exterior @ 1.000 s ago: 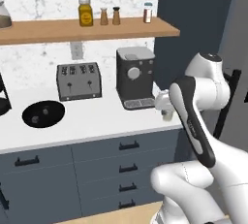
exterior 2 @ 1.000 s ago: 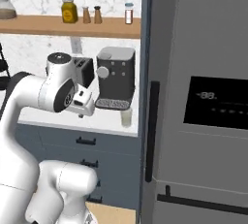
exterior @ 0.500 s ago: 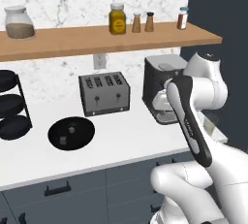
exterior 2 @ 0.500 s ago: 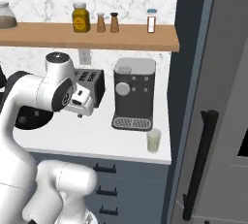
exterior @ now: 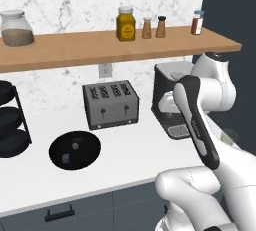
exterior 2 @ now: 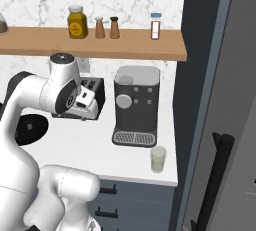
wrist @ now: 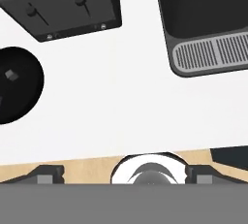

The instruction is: Grab a lemon wedge from the fridge and one ice cube from the ice bowl, and put them in the glass of lemonade.

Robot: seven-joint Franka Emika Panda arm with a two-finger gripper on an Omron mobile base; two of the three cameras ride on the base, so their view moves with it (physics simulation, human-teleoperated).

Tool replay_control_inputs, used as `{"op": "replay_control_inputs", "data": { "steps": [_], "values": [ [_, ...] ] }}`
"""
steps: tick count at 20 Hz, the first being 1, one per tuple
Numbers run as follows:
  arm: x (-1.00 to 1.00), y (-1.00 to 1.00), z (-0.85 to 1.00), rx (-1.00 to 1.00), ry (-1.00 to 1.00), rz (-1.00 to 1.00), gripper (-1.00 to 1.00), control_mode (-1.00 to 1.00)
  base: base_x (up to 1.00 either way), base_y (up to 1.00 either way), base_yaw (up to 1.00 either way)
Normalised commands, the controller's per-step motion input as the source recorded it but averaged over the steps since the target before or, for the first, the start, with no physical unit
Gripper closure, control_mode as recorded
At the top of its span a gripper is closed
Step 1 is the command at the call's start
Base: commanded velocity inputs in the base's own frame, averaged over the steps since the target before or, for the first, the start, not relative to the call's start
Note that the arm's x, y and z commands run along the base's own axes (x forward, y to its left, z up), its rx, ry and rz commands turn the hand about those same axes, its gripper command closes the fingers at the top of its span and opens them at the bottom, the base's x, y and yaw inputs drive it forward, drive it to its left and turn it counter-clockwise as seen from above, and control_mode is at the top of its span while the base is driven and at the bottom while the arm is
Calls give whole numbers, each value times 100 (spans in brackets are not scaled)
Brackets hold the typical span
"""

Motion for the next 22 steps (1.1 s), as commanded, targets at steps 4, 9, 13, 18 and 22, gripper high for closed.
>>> {"op": "replay_control_inputs", "data": {
  "steps": [4, 9, 13, 18, 22],
  "values": [
    [0, 4, -6, 0, 4, 0, -100, -100, 1, 2, 0],
    [17, 56, -31, -6, 22, 0, -100, -100, 0, 0, 0],
    [23, 50, -43, -9, 21, 5, -100, -100, 0, 0, 0],
    [32, 8, -51, 0, 6, 11, -100, -100, 0, 0, 0],
    [33, 41, -19, 0, 0, 0, -100, -100, 0, 0, 0]
  ]
}}
